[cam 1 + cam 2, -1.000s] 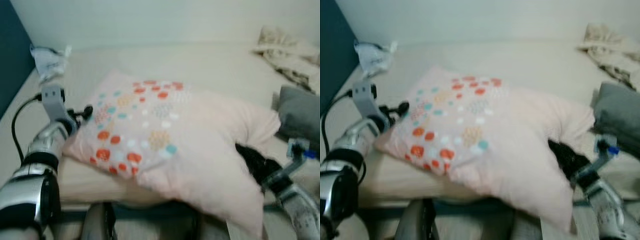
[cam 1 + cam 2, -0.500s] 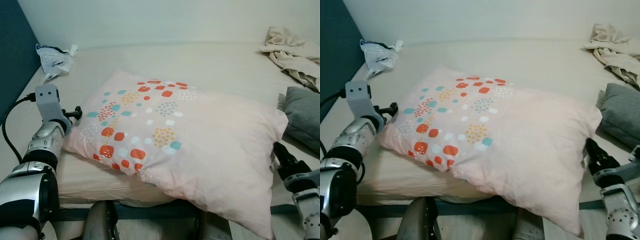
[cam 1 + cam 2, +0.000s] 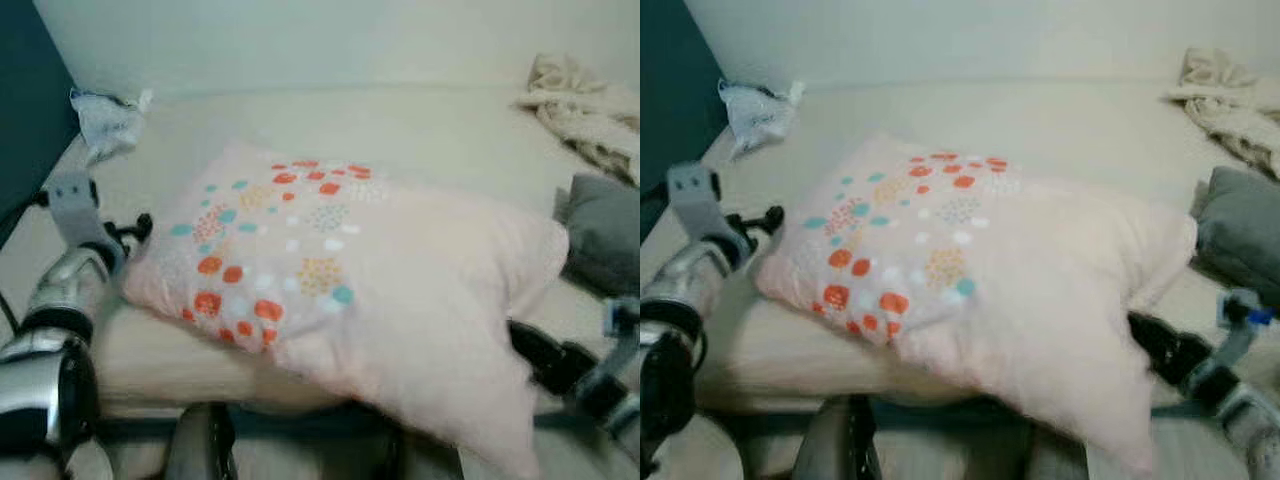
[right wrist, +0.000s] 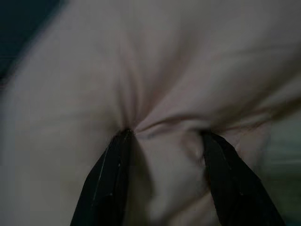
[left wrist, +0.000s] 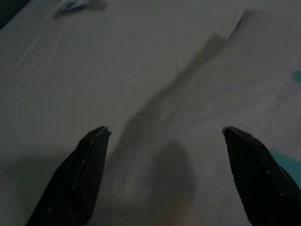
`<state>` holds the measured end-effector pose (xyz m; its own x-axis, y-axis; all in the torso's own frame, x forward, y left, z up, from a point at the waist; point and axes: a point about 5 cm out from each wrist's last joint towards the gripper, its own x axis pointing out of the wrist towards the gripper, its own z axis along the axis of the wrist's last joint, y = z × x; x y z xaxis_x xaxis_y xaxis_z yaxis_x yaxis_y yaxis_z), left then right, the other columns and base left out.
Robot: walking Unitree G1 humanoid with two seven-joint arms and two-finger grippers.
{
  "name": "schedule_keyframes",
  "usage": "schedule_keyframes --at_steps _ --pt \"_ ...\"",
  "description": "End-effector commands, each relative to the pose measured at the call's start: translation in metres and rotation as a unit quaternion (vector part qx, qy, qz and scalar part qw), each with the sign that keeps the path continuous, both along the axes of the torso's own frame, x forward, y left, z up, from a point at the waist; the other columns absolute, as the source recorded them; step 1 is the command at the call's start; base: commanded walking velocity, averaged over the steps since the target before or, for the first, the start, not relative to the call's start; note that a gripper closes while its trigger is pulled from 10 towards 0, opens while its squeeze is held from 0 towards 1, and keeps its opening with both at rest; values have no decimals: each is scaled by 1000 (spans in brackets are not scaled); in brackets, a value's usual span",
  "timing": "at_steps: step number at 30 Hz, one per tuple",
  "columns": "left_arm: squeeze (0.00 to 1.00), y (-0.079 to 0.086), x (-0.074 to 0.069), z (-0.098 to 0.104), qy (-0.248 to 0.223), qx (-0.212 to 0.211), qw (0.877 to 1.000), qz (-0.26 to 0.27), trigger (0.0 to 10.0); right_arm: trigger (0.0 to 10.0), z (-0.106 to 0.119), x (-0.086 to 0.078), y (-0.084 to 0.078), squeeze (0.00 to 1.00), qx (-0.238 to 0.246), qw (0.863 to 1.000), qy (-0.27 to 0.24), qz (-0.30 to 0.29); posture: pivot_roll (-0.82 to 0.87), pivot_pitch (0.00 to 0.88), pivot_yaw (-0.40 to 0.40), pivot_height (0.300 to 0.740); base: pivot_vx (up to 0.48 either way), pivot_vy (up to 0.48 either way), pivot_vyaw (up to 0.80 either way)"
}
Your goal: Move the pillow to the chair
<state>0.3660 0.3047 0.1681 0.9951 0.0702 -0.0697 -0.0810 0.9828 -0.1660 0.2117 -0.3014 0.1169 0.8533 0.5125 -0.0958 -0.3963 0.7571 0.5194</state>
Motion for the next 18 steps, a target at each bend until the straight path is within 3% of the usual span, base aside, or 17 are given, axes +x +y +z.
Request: schedule_keyframes --at_steps 1,5,8,9,11,12,13,15,18 --pt "0 2 -6 -2 -13 -14 999 -46 10000 10000 22 -4 17 0 43 997 -38 57 5 139 4 513 0 0 0" --pt "0 -5 -14 -8 -24 1 994 -105 10000 10000 36 -16 40 0 52 989 -50 127 3 131 6 513 0 0 0" --pt "0 -9 -25 -22 -14 10 991 -130 10000 10000 22 -42 59 0 21 978 7 209 5 127 1 513 0 0 0" --pt "0 -9 -25 -22 -14 10 991 -130 10000 10000 22 -42 59 0 21 978 7 209 5 127 1 513 0 0 0" --pt "0 -9 -34 -30 -10 5 991 -135 10000 10000 5 -66 66 0 14 967 65 245 -1 126 0 513 0 0 0" --pt "0 -9 -34 -30 -10 5 991 -135 10000 10000 5 -66 66 0 14 967 65 245 -1 126 0 513 0 0 0" --pt "0 -11 -40 -33 -10 2 990 -139 10000 10000 -9 -69 67 0 -3 968 102 228 2 126 0 513 0 0 0" --pt "0 -13 -43 -34 -10 -1 990 -142 10000 10000 -28 -64 62 0 -33 974 127 187 6 126 1 513 0 0 0" --pt "0 -15 -44 -34 -10 -1 990 -143 10000 10000 -38 -56 58 0 -56 977 142 148 6 125 1 513 0 0 0"
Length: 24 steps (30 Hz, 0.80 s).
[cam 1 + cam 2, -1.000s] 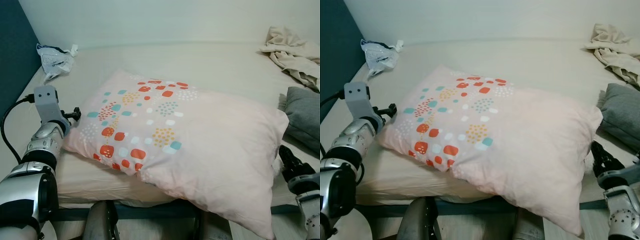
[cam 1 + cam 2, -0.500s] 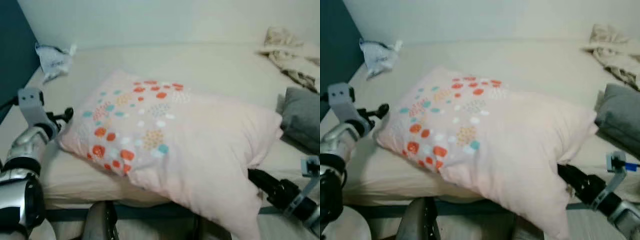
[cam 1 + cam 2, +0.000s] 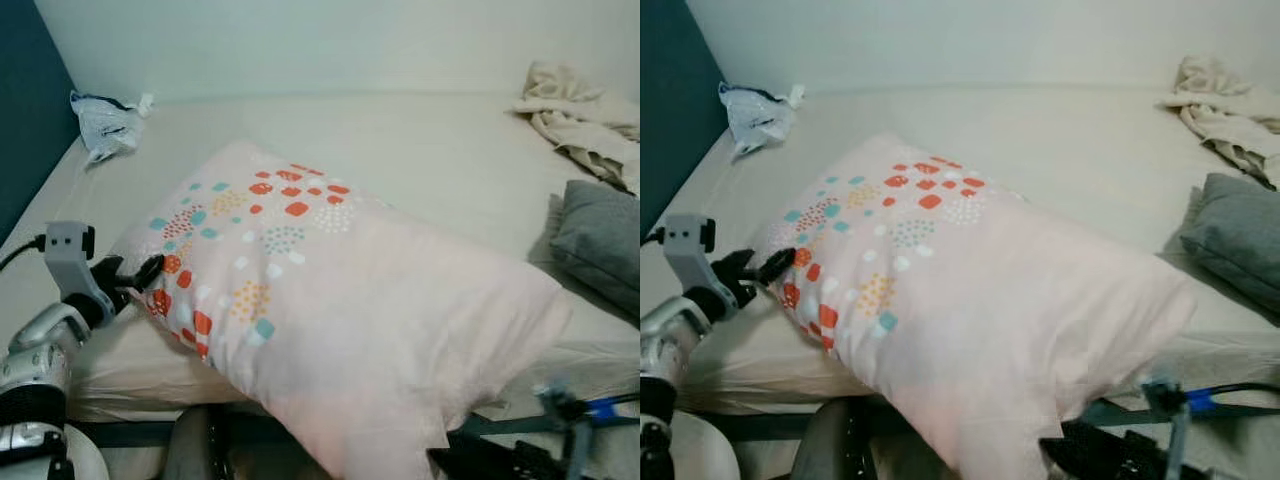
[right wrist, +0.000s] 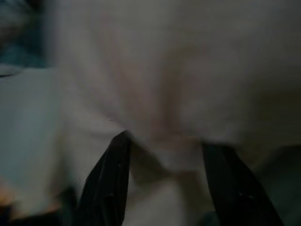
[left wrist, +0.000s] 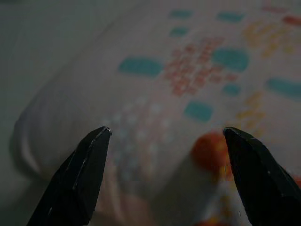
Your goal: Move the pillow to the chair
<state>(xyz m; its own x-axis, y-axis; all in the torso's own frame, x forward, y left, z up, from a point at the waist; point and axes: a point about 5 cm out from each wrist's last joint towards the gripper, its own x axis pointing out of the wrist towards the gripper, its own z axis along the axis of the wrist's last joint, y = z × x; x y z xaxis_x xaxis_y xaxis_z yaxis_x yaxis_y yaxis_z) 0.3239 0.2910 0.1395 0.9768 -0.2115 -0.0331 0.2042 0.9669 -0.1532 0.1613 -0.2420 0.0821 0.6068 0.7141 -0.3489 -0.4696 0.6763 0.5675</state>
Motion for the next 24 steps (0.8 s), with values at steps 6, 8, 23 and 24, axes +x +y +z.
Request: schedule_keyframes --at_steps 6,8,23,24 --pt "0 -8 -4 -3 10 -5 1000 4 10000 0 -1 52 -25 0 -57 978 -48 -195 13 127 2 513 0 0 0" --pt "0 -8 -4 -2 10 -6 1000 7 10000 0 1 58 -25 0 -63 976 -59 -200 15 128 -2 513 0 0 0" --pt "0 -8 -7 2 5 -13 999 45 10000 0 32 124 -85 0 -191 924 -121 -310 20 136 -16 513 0 0 0" --pt "0 -8 -7 2 5 -13 999 45 10000 0 37 127 -95 0 -208 914 -123 -327 18 138 -17 513 0 0 0"
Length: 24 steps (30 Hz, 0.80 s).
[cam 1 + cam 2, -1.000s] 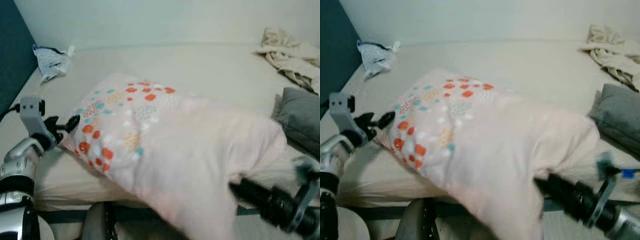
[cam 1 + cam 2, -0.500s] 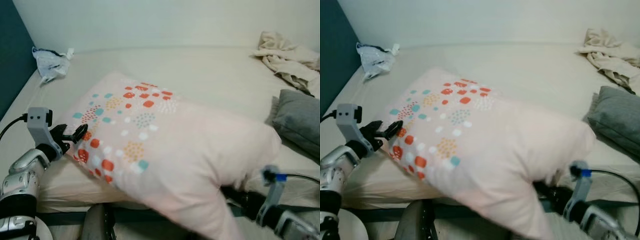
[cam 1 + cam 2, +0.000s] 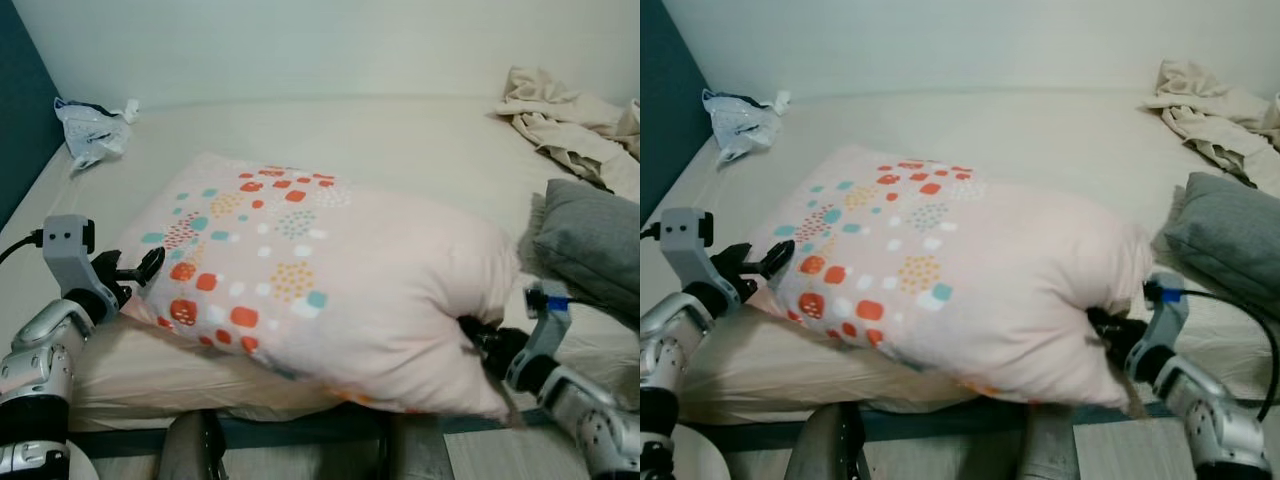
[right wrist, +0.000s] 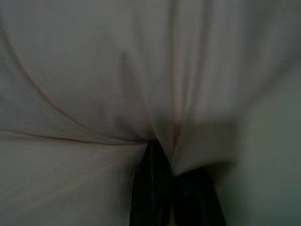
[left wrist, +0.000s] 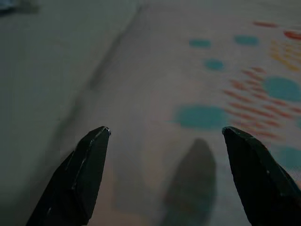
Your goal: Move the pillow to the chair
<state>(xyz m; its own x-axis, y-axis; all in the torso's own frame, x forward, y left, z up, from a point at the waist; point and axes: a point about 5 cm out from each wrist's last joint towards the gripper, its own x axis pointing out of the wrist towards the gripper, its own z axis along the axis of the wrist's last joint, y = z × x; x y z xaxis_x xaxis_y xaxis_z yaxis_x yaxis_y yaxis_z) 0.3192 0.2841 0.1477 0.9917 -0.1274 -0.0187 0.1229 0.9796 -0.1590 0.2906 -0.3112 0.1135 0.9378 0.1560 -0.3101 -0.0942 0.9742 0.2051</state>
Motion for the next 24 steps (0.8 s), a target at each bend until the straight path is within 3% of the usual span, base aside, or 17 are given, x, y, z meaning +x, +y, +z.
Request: schedule_keyframes --at_steps 1,2,3,5,6,8,9,13,14,15,18,19,21,22,24 --pt "0 -2 -3 -7 12 -10 1000 1 10000 0 14 1 -39 0 -64 994 -11 -94 18 138 -17 513 0 0 0" --pt "0 -2 -3 -7 12 -10 1000 1 10000 0 14 1 -39 0 -64 994 -11 -94 18 138 -17 513 0 0 0" --pt "0 -3 -3 -7 12 -10 1000 1 10000 0 23 3 -51 0 -84 989 -17 -119 18 139 -17 513 0 0 0" --pt "0 -6 -2 -7 13 -10 1000 -1 10000 0 50 8 -80 0 -156 971 -33 -178 16 142 -14 513 0 0 0" --pt "0 -6 -2 -7 13 -10 1000 -1 10000 0 50 8 -80 0 -156 971 -33 -178 16 142 -14 513 0 0 0" --pt "0 -9 -1 -8 14 -10 1000 -3 10000 0 68 8 -96 0 -197 953 -43 -228 13 142 -11 513 0 0 0" --pt "0 -10 0 -8 14 -10 1000 -4 10000 0 73 8 -101 0 -208 946 -45 -246 14 143 -12 513 0 0 0" --pt "0 -11 0 -9 15 -9 1000 -5 10000 0 77 9 -104 0 -217 940 -45 -260 17 143 -15 513 0 0 0" --pt "0 -13 2 -10 17 -9 1000 -5 10000 4000 75 12 -101 0 -226 939 -38 -256 27 145 -28 513 0 0 0" --pt "0 -15 5 -11 22 -10 1000 -5 10000 10000 69 16 -95 0 -233 941 -28 -246 29 145 -31 513 0 0 0" --pt "0 -16 7 -12 26 -10 1000 -5 10000 10000 64 19 -91 0 -238 942 -21 -237 29 145 -31 513 0 0 0" --pt "0 -16 14 -21 55 -24 998 10 10000 10000 51 23 -80 0 -231 948 -11 -219 41 146 -43 513 0 0 0" --pt "0 -17 16 -26 72 -29 997 12 10000 10000 46 23 -77 0 -226 950 -9 -217 41 146 -43 513 0 0 0" --pt "0 -21 19 -37 109 -53 993 10 10000 10000 38 22 -75 0 -215 952 -3 -218 41 147 -42 513 0 0 0" --pt "0 -21 19 -37 109 -53 993 10 10000 10000 38 22 -75 0 -215 952 -3 -218 41 147 -42 513 0 0 0"
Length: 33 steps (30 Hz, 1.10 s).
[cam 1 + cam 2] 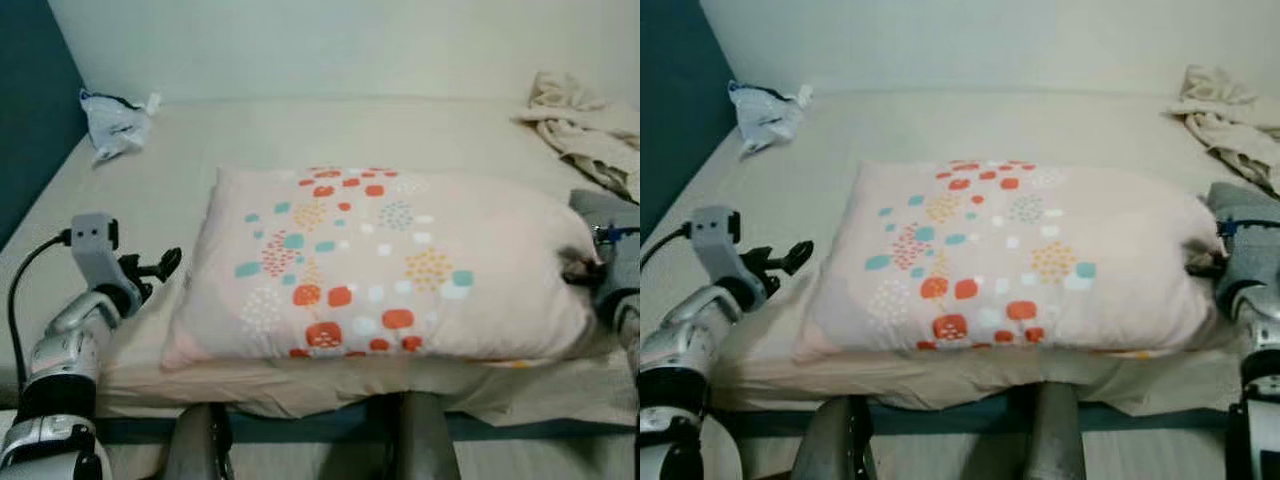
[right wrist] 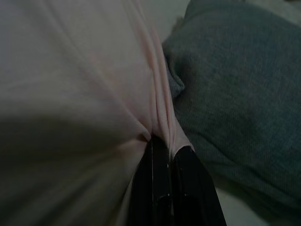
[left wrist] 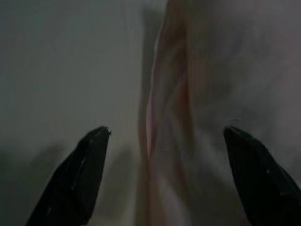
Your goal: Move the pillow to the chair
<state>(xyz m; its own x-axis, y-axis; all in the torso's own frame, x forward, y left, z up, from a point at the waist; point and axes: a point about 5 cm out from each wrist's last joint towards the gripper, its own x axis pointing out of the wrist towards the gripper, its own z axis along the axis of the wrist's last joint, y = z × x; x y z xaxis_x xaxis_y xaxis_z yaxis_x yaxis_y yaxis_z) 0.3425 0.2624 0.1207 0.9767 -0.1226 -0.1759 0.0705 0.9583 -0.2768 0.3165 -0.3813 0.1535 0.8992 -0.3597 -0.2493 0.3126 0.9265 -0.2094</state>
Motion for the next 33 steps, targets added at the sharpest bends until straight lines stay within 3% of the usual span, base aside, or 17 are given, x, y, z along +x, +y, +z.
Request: schedule_keyframes --at_steps 1,3,6,8,10,12,13,15,16,17,18,21,22,25,26,30,33 --pt "1000 -3 -2 -18 53 -34 998 0 10000 10000 -7 -6 -5 0 3 1000 4 -20 35 148 -31 513 0 0 0" --pt "1000 -8 1 -20 71 -116 991 0 10000 10000 -12 -9 -5 0 17 1000 0 -24 29 148 -18 513 0 0 0" --pt "1000 -9 3 -19 75 -149 986 4 10000 10000 -14 -9 -4 0 22 999 -2 -24 28 148 -16 513 0 0 0" --pt "1000 -12 8 -12 65 -251 966 -8 10000 10000 -19 -11 -1 0 51 998 -19 -15 24 146 -2 513 0 0 0" --pt "1000 -12 9 -8 54 -285 957 -17 10000 10000 -22 -10 2 0 78 996 -31 -1 19 145 4 513 0 0 0" --pt "1000 -13 10 -5 44 -326 944 -26 10000 8471 -25 -11 5 0 99 994 -39 11 18 145 7 513 0 0 0" --pt "1000 -13 10 -3 38 -344 938 -29 10000 0 -27 -11 7 0 109 993 -41 14 18 145 7 513 0 0 0" --pt "1000 -14 11 1 33 -383 923 -37 10000 0 -30 -11 9 0 120 992 -43 20 18 145 7 513 0 0 0" --pt "294 -17 9 1 33 -385 920 -61 10000 0 -34 -12 11 0 127 991 -43 24 15 148 12 513 0 0 0" --pt "294 -20 8 1 34 -386 919 -78 10000 0 -36 -12 13 0 132 990 -43 27 14 148 11 513 0 0 0" --pt "0 -26 6 -1 44 -368 923 -108 9882 0 -39 -13 15 0 135 990 -42 27 16 149 12 513 0 0 0" --pt "0 -40 1 -10 75 -314 931 -171 8431 0 -45 -13 19 0 143 989 -39 32 16 149 10 513 0 0 0" --pt "0 -43 1 -13 81 -278 939 -183 1608 0 -46 -13 21 0 146 988 -39 35 16 149 10 513 0 0 0" --pt "0 -44 0 -15 84 -254 945 -190 1608 0 -47 -13 22 0 148 987 -40 38 17 150 10 513 0 0 0" --pt "0 -45 0 -18 86 -217 953 -194 0 0 -47 -12 24 0 149 987 -40 43 17 149 8 513 0 0 0" --pt "0 -45 4 -18 65 -142 972 -175 0 0 -45 -6 32 0 158 984 -50 63 18 152 6 513 0 0 0" --pt "0 -38 8 -7 36 -146 978 -145 0 0 -41 2 42 0 169 979 -68 88 21 151 3 513 0 0 0"
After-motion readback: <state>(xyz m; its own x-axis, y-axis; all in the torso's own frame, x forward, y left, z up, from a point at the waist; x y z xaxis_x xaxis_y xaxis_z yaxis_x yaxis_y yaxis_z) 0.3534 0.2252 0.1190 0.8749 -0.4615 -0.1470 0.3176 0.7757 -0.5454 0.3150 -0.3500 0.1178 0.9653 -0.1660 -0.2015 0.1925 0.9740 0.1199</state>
